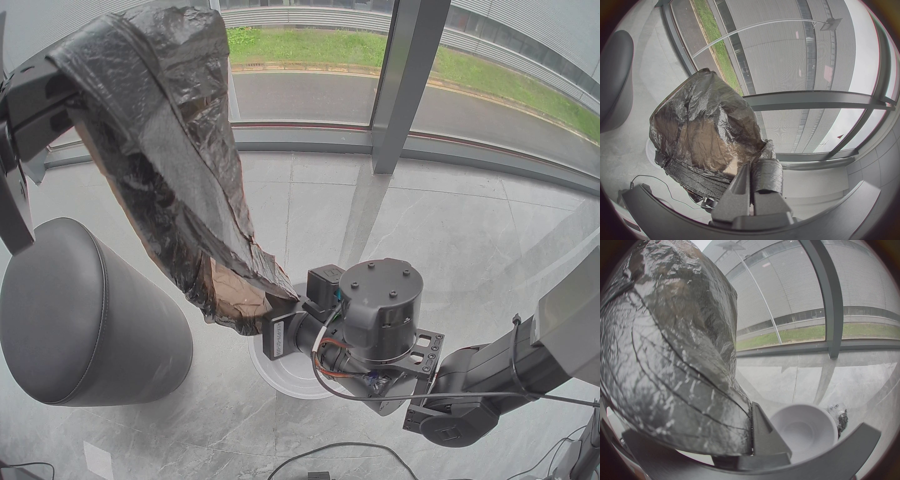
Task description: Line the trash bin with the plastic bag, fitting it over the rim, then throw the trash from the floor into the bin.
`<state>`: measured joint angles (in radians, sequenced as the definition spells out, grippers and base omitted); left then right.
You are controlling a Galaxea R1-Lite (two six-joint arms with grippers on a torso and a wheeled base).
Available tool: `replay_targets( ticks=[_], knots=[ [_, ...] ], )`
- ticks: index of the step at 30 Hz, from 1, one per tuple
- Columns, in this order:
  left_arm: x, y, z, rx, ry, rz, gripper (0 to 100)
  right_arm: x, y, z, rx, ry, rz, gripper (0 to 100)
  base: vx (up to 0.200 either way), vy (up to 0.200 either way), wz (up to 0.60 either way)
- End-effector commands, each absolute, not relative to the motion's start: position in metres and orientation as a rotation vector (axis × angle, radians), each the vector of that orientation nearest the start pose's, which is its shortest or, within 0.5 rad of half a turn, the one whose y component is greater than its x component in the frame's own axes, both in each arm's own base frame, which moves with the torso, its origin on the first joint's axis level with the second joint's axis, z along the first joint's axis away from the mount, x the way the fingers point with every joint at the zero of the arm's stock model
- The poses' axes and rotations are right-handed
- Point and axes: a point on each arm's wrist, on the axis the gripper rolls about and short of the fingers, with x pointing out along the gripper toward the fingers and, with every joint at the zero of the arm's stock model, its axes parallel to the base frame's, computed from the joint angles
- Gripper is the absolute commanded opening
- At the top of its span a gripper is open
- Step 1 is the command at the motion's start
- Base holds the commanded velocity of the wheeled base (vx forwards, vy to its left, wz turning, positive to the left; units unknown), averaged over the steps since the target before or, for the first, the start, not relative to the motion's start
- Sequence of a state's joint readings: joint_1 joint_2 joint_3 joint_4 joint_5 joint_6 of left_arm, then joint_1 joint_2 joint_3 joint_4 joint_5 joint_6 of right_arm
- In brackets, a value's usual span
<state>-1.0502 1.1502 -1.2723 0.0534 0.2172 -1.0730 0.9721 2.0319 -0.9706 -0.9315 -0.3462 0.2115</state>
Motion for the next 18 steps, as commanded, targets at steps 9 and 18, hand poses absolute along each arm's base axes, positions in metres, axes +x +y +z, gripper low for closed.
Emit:
replay_targets(
  ticks=[9, 18],
  knots=[
    [0.092, -0.117, 0.336, -0.968, 0.487, -0.740, 0, 0.205, 0.240, 0.186, 0.113, 0.524, 0.711, 0, 0.000, 0.000, 0.00],
    [0.100, -0.121, 0.286, -0.920, 0.645, -0.966, 0, 0.187, 0.178, 0.245, 0.177, 0.771, 0.800, 0, 0.000, 0.000, 0.00]
  ],
)
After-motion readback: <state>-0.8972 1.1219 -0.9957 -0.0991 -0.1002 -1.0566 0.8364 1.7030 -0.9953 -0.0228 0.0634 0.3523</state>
